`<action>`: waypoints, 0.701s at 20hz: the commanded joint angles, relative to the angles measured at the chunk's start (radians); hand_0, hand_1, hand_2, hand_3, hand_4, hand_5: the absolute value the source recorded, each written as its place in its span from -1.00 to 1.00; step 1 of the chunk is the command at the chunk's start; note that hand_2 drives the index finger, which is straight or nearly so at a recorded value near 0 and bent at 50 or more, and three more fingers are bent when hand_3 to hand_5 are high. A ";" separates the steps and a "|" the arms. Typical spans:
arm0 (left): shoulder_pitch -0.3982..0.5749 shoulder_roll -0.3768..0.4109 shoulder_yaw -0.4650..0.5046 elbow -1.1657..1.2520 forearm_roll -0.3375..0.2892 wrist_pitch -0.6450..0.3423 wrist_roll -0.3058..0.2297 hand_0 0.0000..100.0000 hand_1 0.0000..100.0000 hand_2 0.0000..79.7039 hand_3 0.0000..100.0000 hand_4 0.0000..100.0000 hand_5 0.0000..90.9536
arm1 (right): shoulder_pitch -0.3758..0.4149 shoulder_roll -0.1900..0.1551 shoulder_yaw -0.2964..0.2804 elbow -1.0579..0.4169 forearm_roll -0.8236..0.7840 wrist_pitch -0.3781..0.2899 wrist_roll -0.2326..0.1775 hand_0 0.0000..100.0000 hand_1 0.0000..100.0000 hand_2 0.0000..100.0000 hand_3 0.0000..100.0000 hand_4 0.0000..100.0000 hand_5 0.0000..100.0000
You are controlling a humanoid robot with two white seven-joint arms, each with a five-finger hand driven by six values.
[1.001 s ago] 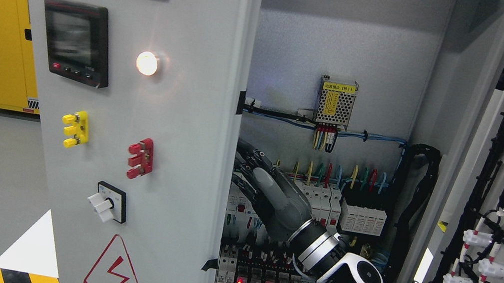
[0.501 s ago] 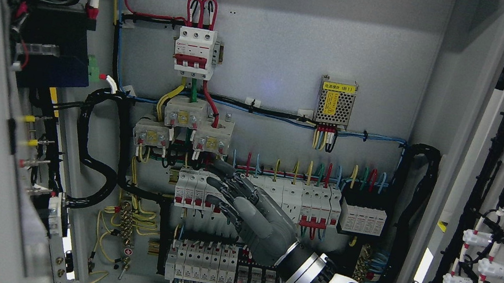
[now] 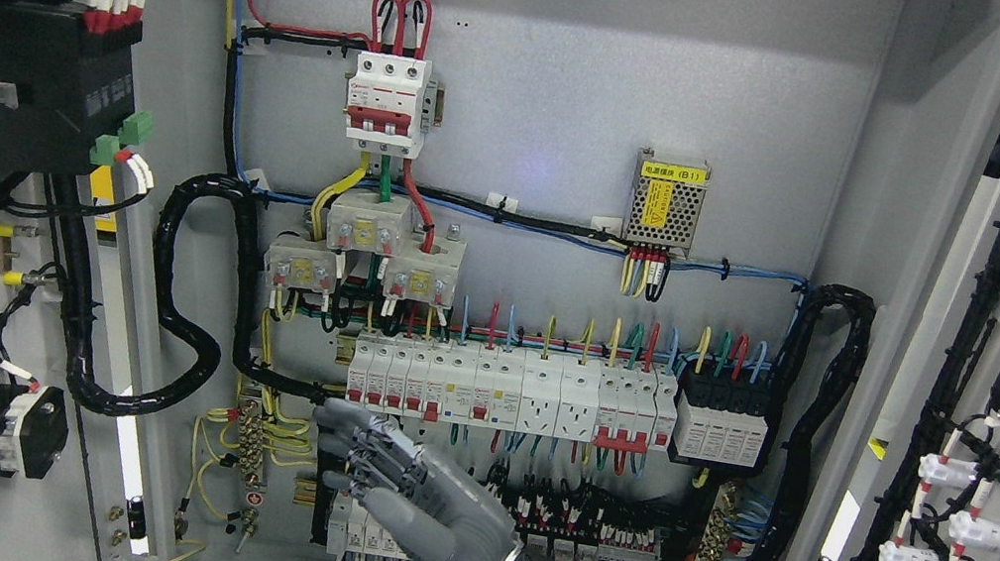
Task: Open door with both hands
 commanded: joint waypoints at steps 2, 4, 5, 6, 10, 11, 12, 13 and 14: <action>0.145 0.055 0.000 -0.642 -0.002 0.007 -0.021 -0.76 0.11 -1.00 -1.00 -1.00 -1.00 | 0.100 -0.011 0.249 -0.097 0.002 -0.002 -0.009 -1.00 0.00 -0.92 -1.00 -1.00 -1.00; 0.128 0.061 0.002 -0.647 -0.002 0.009 -0.021 -0.76 0.11 -1.00 -1.00 -1.00 -1.00 | 0.113 -0.006 0.274 -0.097 0.002 0.000 -0.011 -1.00 0.00 -0.92 -1.00 -1.00 -1.00; 0.130 0.065 0.003 -0.634 -0.002 0.009 -0.022 -0.76 0.11 -1.00 -1.00 -1.00 -1.00 | 0.120 -0.002 0.286 -0.097 0.002 0.000 -0.011 -1.00 0.00 -0.92 -1.00 -1.00 -1.00; 0.133 0.071 0.003 -0.605 -0.002 0.009 -0.021 -0.76 0.11 -1.00 -1.00 -1.00 -1.00 | 0.124 0.000 0.307 -0.097 0.002 0.000 -0.011 -1.00 0.00 -0.92 -1.00 -1.00 -1.00; 0.130 0.065 0.006 -0.471 -0.002 0.003 -0.022 -0.76 0.11 -1.00 -1.00 -1.00 -1.00 | 0.127 0.021 0.348 -0.099 0.002 0.001 -0.011 -1.00 0.00 -0.92 -1.00 -1.00 -1.00; 0.130 0.063 0.006 -0.462 -0.002 0.003 -0.022 -0.76 0.11 -1.00 -1.00 -1.00 -1.00 | 0.127 0.026 0.348 -0.099 0.002 0.001 -0.011 -1.00 0.00 -0.92 -1.00 -1.00 -1.00; 0.130 0.063 0.006 -0.445 -0.001 0.003 -0.022 -0.76 0.11 -1.00 -1.00 -1.00 -1.00 | 0.127 0.032 0.349 -0.097 0.002 0.003 -0.011 -1.00 0.00 -0.92 -1.00 -1.00 -1.00; 0.130 0.060 0.006 -0.417 -0.001 0.004 -0.022 -0.76 0.11 -1.00 -1.00 -1.00 -1.00 | 0.126 0.037 0.357 -0.097 0.002 0.003 -0.012 -1.00 0.00 -0.92 -1.00 -1.00 -1.00; 0.130 0.054 0.006 -0.372 -0.001 0.006 -0.022 -0.76 0.11 -1.00 -1.00 -1.00 -1.00 | 0.123 0.043 0.369 -0.097 0.000 0.003 -0.012 -1.00 0.00 -0.92 -1.00 -1.00 -1.00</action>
